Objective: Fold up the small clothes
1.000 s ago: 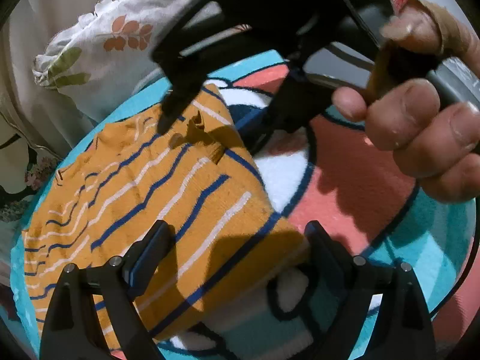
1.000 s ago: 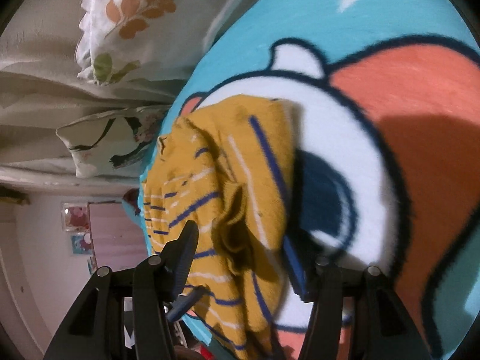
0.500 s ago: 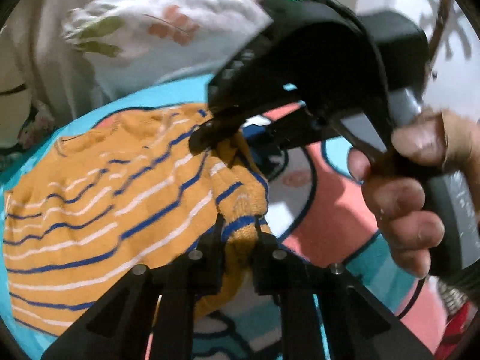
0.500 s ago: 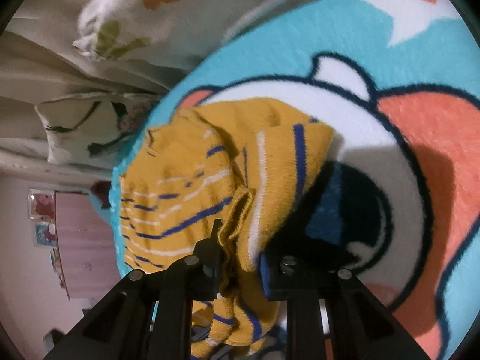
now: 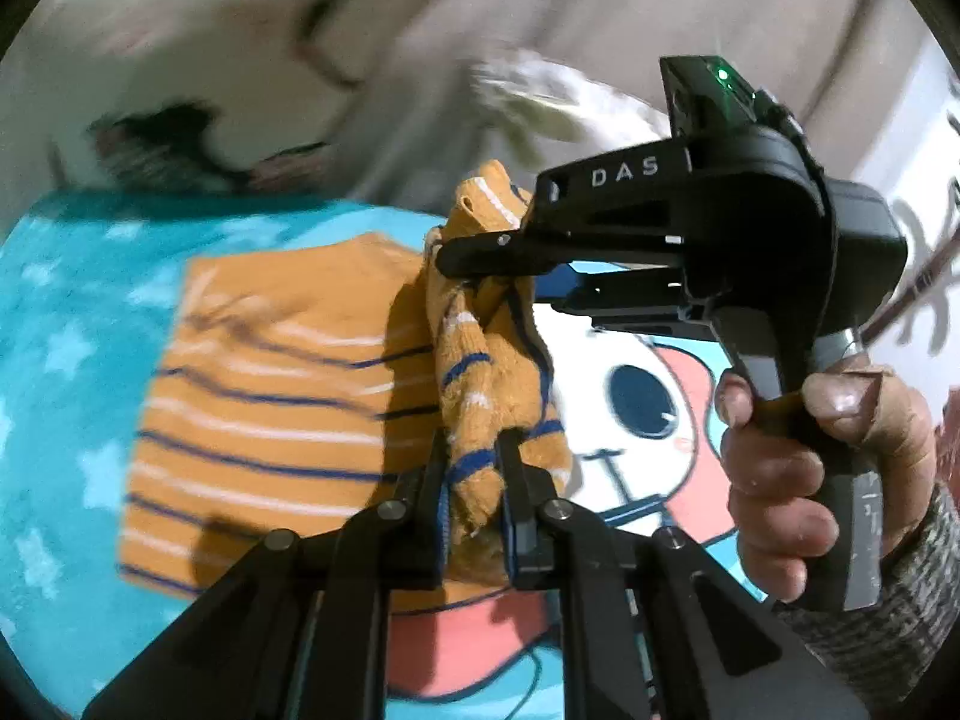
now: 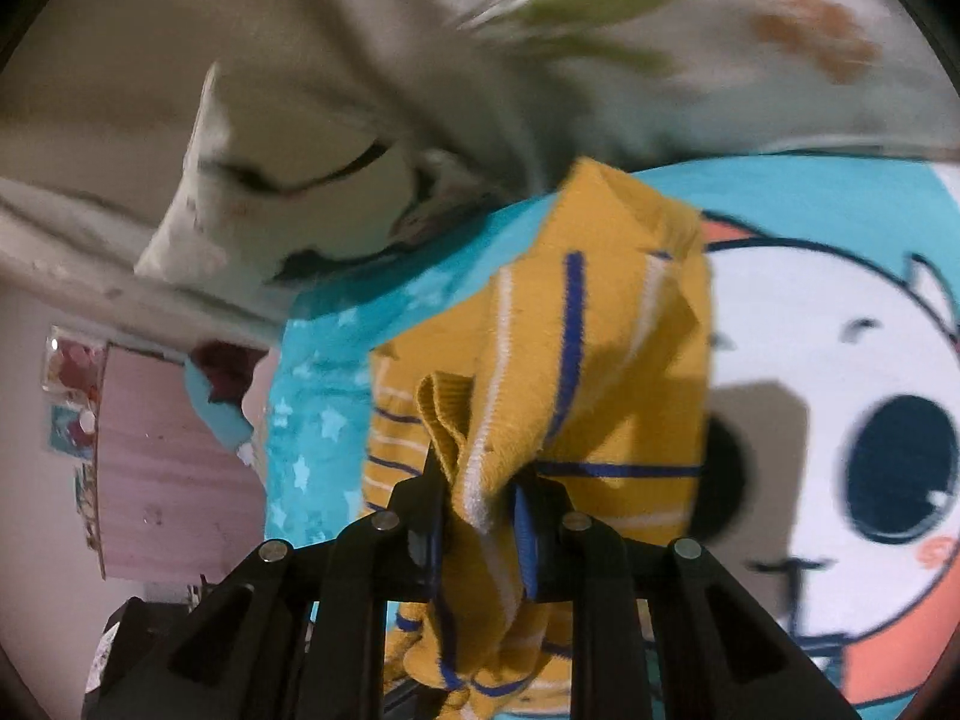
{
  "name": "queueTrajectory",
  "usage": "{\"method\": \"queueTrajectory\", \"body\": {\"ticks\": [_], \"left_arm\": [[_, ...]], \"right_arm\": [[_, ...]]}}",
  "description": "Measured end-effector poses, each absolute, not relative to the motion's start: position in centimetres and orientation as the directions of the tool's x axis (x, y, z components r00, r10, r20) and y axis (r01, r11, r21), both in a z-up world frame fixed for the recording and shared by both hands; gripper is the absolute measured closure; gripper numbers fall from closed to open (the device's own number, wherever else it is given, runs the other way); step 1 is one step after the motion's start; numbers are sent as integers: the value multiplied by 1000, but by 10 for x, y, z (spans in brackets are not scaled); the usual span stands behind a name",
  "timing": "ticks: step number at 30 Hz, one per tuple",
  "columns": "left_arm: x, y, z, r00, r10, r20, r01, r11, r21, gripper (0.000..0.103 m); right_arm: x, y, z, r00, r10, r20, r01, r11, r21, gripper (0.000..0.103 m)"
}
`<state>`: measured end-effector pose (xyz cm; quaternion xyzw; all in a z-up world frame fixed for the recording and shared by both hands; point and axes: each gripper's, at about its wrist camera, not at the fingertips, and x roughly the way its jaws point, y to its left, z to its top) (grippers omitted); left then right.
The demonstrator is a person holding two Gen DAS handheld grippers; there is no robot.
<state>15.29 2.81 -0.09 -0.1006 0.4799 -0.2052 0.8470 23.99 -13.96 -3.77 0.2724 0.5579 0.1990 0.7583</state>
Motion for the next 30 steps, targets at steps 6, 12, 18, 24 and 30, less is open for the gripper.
{"method": "queueTrajectory", "body": {"ticks": [6, 12, 18, 24, 30], "left_arm": [[158, 123, -13, 478, -374, -795, 127, 925, -358, 88], [157, 204, -38, 463, -306, -832, -52, 927, -370, 78], [151, 233, -43, 455, -298, -839, -99, 920, -380, 77], [152, 236, -49, 437, -305, -846, -90, 921, -379, 76], [155, 239, -54, 422, -312, -851, -99, 917, -385, 71]], "right_arm": [[259, -74, -67, 244, 571, -784, 22, 804, 594, 85], [270, -55, -87, 242, 555, -796, 89, 804, 588, 86], [275, -35, -87, 235, 557, -796, 94, 803, 589, 86], [277, -2, -93, 205, 561, -802, 76, 808, 585, 92], [277, 6, -112, 180, 552, -814, 81, 817, 571, 90]]}}
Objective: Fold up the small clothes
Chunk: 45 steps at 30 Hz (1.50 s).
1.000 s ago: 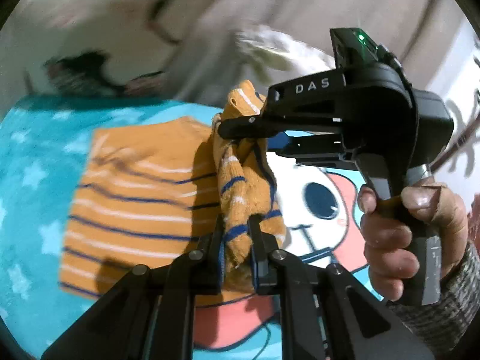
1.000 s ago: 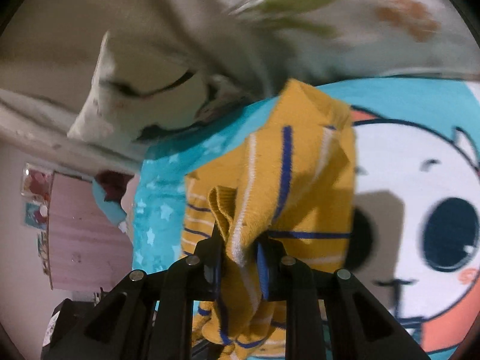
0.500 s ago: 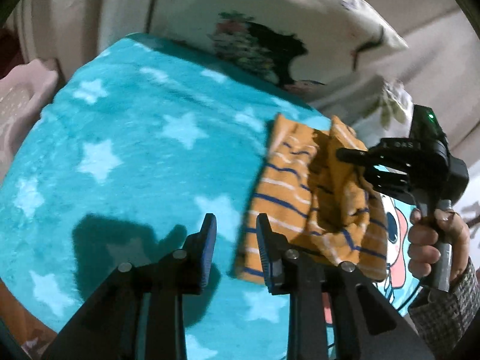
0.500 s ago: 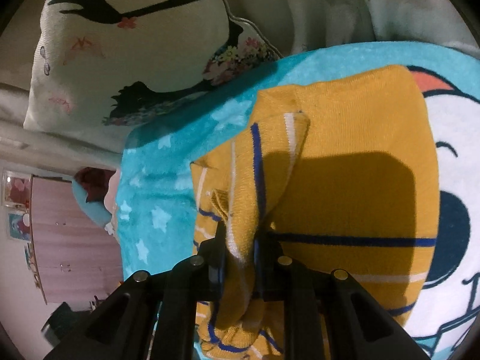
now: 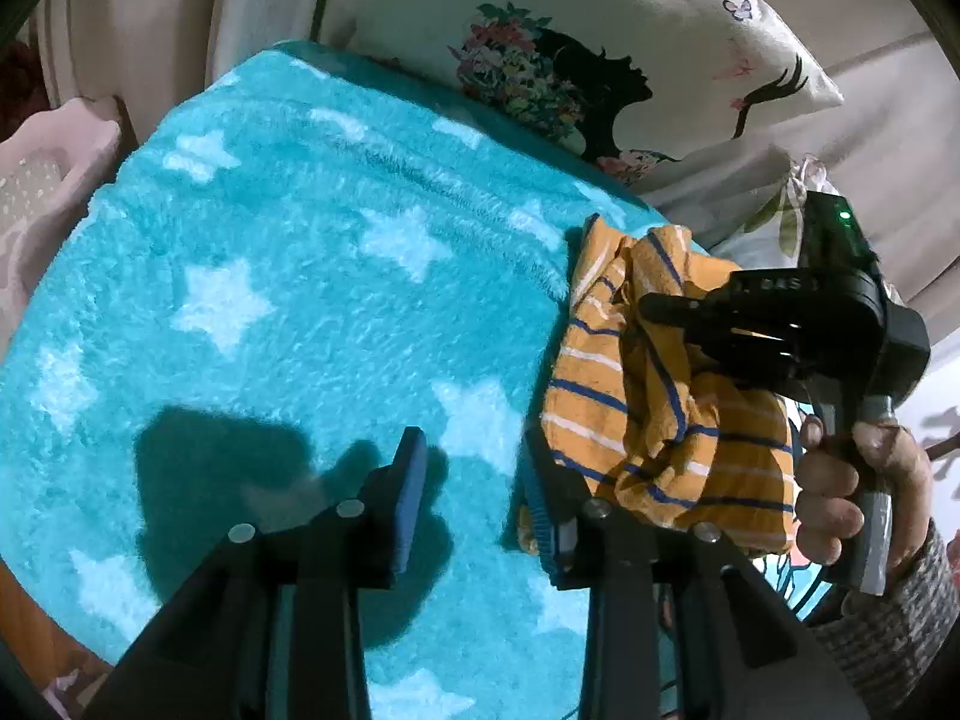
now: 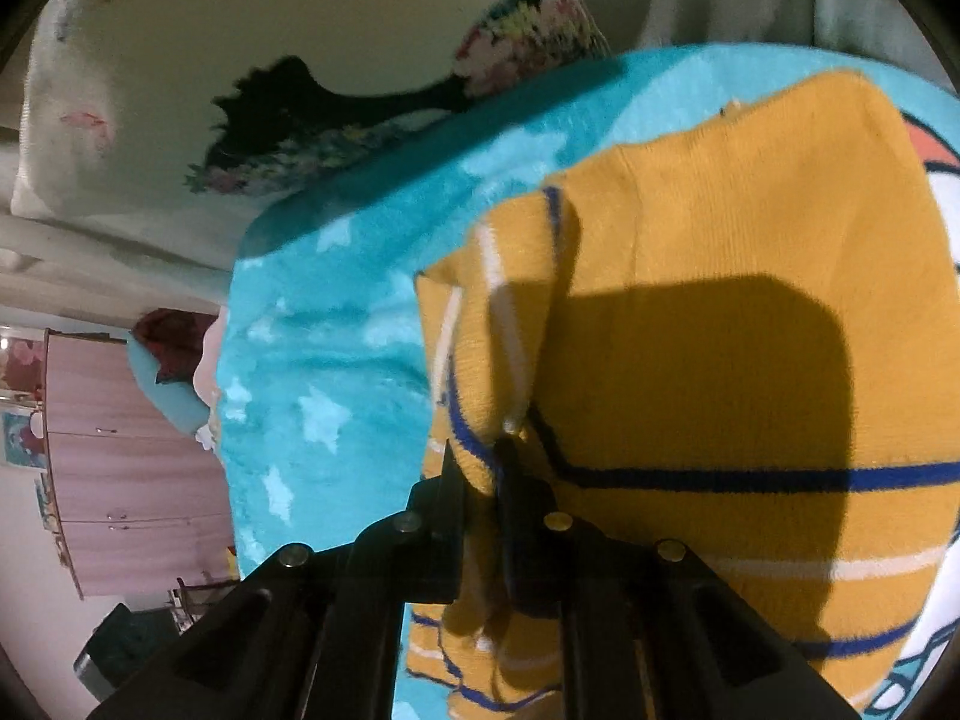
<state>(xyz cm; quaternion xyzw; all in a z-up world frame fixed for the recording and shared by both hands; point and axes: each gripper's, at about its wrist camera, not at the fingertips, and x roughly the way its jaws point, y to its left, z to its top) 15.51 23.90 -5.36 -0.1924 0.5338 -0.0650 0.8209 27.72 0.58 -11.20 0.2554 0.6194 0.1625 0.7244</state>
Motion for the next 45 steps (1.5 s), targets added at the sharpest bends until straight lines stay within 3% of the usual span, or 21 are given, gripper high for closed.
{"method": "queueTrajectory", "body": {"ticks": [2, 4, 6, 9, 13, 14, 15, 17, 20, 27, 31, 36, 40, 42, 45], "left_arm": [[158, 239, -53, 421, -311, -852, -100, 918, -384, 70], [160, 239, -53, 423, -311, -851, -99, 918, -384, 68], [163, 239, -52, 428, -307, -850, -105, 917, -384, 64], [167, 239, -55, 424, -316, -849, -112, 912, -395, 62], [168, 240, -56, 412, -323, -852, -113, 910, -400, 61], [168, 240, -56, 413, -321, -852, -113, 911, -397, 61], [167, 241, -55, 414, -318, -853, -112, 912, -395, 61], [165, 245, -54, 420, -310, -853, -117, 914, -390, 60], [164, 257, -52, 429, -298, -853, -147, 908, -391, 56], [164, 269, -54, 427, -290, -857, -174, 903, -393, 55], [164, 264, -56, 418, -285, -863, -161, 911, -379, 55], [168, 259, -59, 411, -290, -864, -160, 910, -381, 55], [177, 248, -53, 420, -297, -858, -135, 914, -383, 53], [181, 240, -48, 426, -291, -857, -116, 921, -371, 46], [189, 224, -40, 426, -306, -851, -66, 928, -367, 44]], "right_arm": [[272, 8, -101, 204, 534, -820, 35, 833, 551, 86], [264, 13, -87, 206, 486, -849, -20, 870, 493, 74], [252, 21, -76, 219, 406, -888, -73, 914, 399, 53], [230, 39, -73, 249, 251, -936, -126, 966, 226, 46], [217, 67, -98, 288, -24, -957, -202, 976, -85, 46], [215, 72, -102, 309, -66, -949, -214, 967, -137, 51], [213, 75, -103, 330, -93, -939, -218, 961, -172, 66], [214, 68, -100, 335, -50, -941, -205, 971, -125, 75], [220, 43, -84, 306, 112, -945, -140, 988, 71, 87], [233, 49, -81, 253, 311, -916, -72, 950, 303, 94], [232, 63, -103, 229, 296, -927, -55, 955, 291, 94], [232, 47, -114, 209, 429, -879, 10, 898, 441, 94], [227, 31, -118, 206, 559, -803, 14, 819, 574, 91], [219, 18, -105, 242, 599, -763, 7, 785, 619, 88], [196, -7, -72, 319, 660, -680, -52, 729, 683, 83]]}}
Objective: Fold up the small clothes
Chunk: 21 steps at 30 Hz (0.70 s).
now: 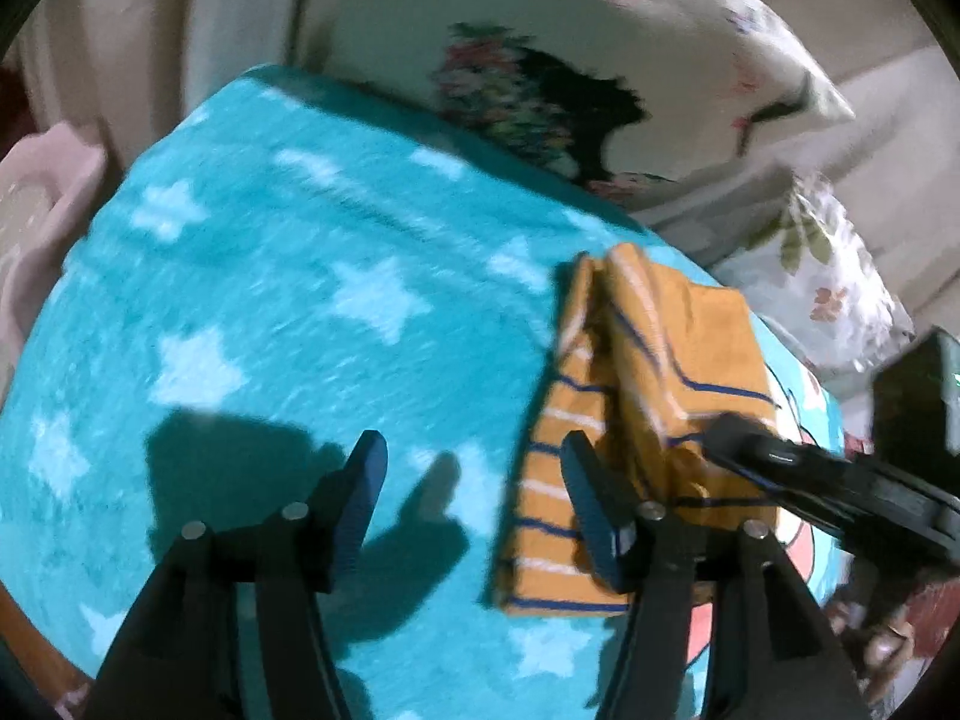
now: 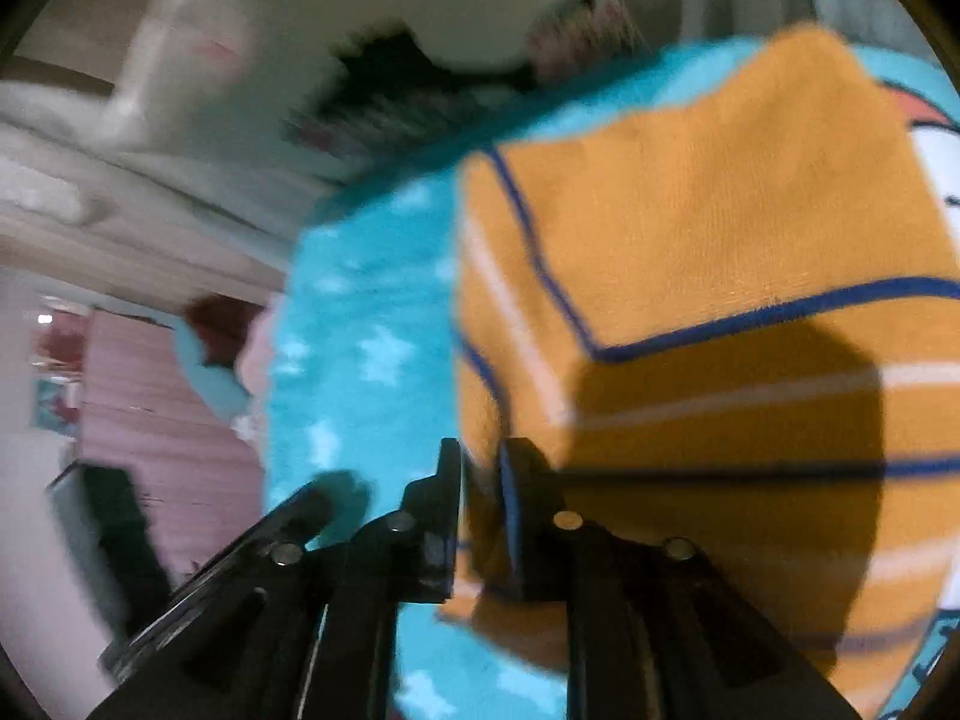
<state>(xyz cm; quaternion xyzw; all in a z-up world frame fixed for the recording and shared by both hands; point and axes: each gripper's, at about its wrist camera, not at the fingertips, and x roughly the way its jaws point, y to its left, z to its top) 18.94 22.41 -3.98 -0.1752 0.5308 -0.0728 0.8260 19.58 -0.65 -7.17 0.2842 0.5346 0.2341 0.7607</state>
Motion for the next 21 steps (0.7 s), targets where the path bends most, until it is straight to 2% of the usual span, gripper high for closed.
{"method": "queueTrajectory", "body": {"ticks": [3, 5, 7, 10, 11, 12, 13, 14, 21], "left_arm": [[197, 202, -31, 431, -318, -845, -4, 935, -355, 42], [202, 183, -32, 403, -341, -849, 53, 935, -351, 36], [208, 160, -40, 356, -368, -859, 113, 929, -351, 36], [210, 136, -55, 298, -383, -874, 166, 923, -347, 36], [210, 131, -61, 279, -390, -877, 178, 919, -352, 40], [211, 126, -66, 259, -395, -882, 188, 916, -355, 50], [212, 122, -73, 230, -384, -894, 191, 919, -346, 85], [213, 122, -76, 216, -386, -897, 189, 918, -350, 90], [221, 150, -76, 239, -371, -897, 106, 928, -356, 90]], "right_arm": [[171, -51, -45, 424, 644, -637, -36, 715, 698, 69], [161, -81, -43, 477, 579, -661, 23, 744, 668, 69], [159, -99, -55, 473, 501, -725, 94, 789, 607, 68], [157, -113, -75, 447, 491, -747, 155, 780, 606, 67], [156, -115, -80, 440, 496, -748, 155, 779, 608, 67], [157, -112, -83, 430, 506, -748, 151, 776, 612, 67], [159, -109, -86, 416, 525, -742, 143, 768, 624, 67], [163, -103, -91, 382, 565, -731, 130, 751, 648, 67], [177, -70, -118, 320, 618, -718, 133, 722, 680, 67]]}}
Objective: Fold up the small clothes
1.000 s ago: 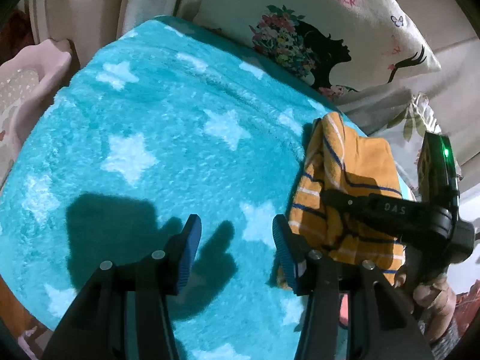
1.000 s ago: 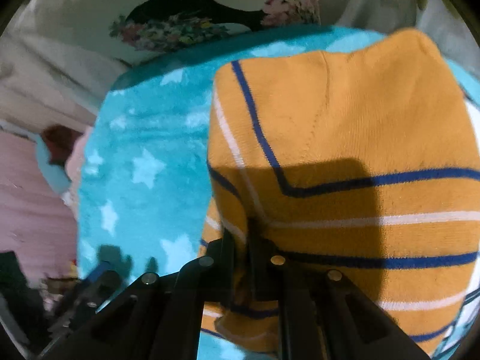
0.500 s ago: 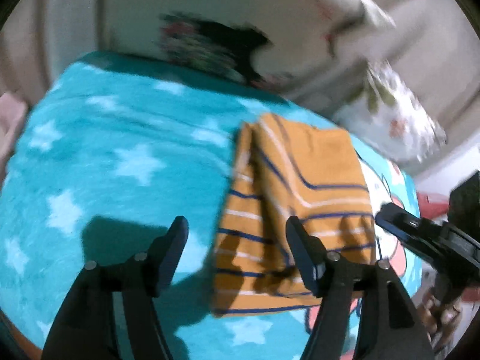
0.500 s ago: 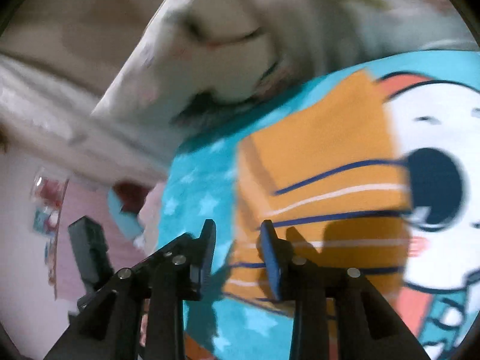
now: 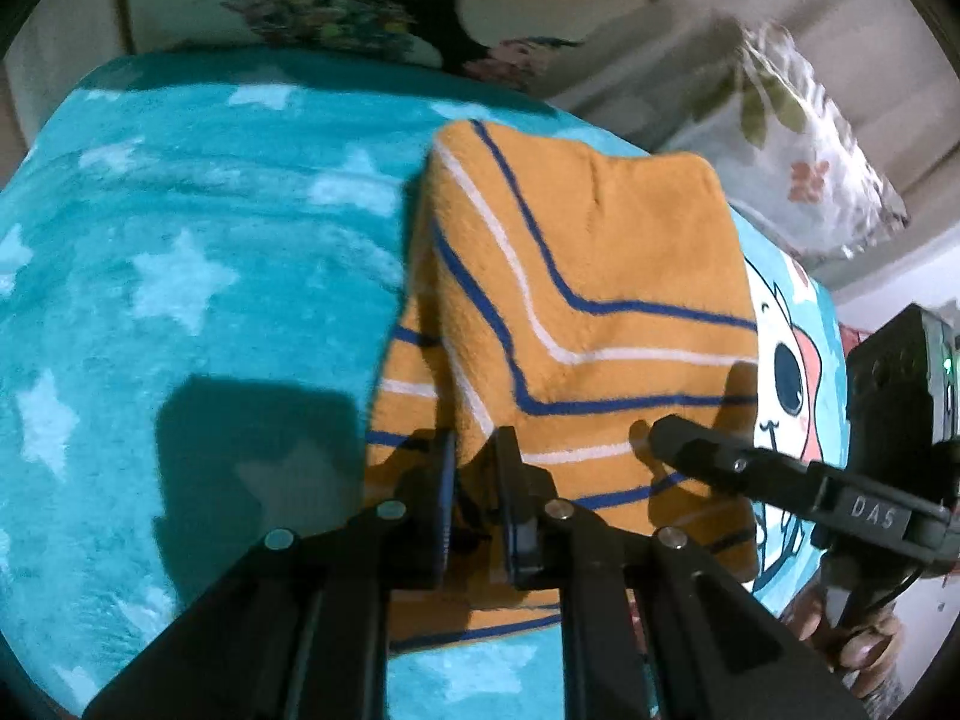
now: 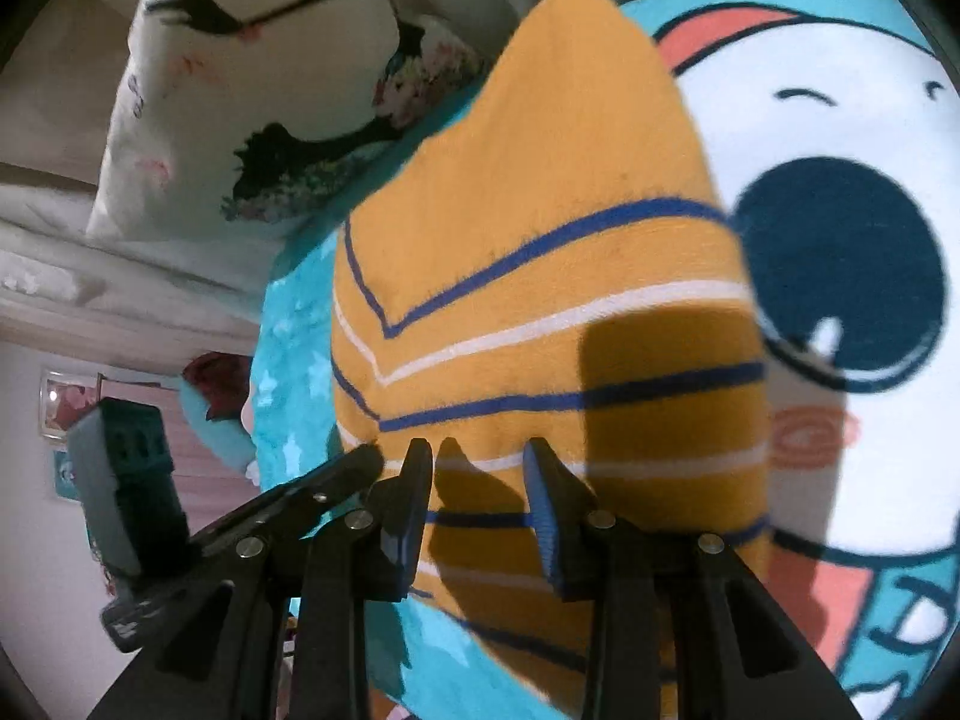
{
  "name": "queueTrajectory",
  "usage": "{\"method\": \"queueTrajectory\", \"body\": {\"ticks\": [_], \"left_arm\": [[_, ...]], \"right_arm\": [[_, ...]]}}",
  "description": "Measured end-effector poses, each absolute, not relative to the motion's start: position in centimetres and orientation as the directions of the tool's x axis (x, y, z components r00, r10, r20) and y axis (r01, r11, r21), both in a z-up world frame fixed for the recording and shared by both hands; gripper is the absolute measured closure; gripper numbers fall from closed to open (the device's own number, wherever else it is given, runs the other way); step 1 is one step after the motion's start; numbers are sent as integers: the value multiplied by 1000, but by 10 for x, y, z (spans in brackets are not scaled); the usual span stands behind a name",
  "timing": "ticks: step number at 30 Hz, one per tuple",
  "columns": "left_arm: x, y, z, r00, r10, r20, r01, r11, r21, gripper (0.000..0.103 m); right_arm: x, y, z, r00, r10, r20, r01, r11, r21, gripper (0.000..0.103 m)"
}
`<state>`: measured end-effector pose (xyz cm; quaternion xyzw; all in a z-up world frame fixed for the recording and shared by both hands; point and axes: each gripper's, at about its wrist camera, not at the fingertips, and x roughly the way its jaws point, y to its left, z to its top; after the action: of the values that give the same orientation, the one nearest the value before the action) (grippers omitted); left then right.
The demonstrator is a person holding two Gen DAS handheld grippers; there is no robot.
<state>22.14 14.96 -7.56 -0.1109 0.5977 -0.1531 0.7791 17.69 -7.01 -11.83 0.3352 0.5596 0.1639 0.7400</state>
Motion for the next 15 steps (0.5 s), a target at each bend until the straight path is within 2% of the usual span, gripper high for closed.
{"method": "queueTrajectory", "body": {"ticks": [4, 7, 12, 14, 15], "left_arm": [[225, 158, -72, 258, -395, -882, 76, 918, -389, 88], [226, 161, -71, 264, -388, -883, 55, 920, -388, 68], [223, 157, -57, 298, -361, -884, 77, 932, -355, 59], [221, 152, -47, 330, -337, -882, 102, 941, -321, 48], [221, 147, -42, 343, -334, -878, 120, 942, -312, 46]], "right_arm": [[178, -64, -118, 305, 615, -727, 106, 737, 668, 67], [178, -68, -118, 310, 634, -709, 112, 716, 689, 67], [165, -97, -88, 400, 637, -659, 102, 684, 722, 67], [158, -113, -69, 455, 610, -649, 81, 697, 712, 67], [156, -121, -61, 481, 578, -659, 83, 719, 690, 67]]}}
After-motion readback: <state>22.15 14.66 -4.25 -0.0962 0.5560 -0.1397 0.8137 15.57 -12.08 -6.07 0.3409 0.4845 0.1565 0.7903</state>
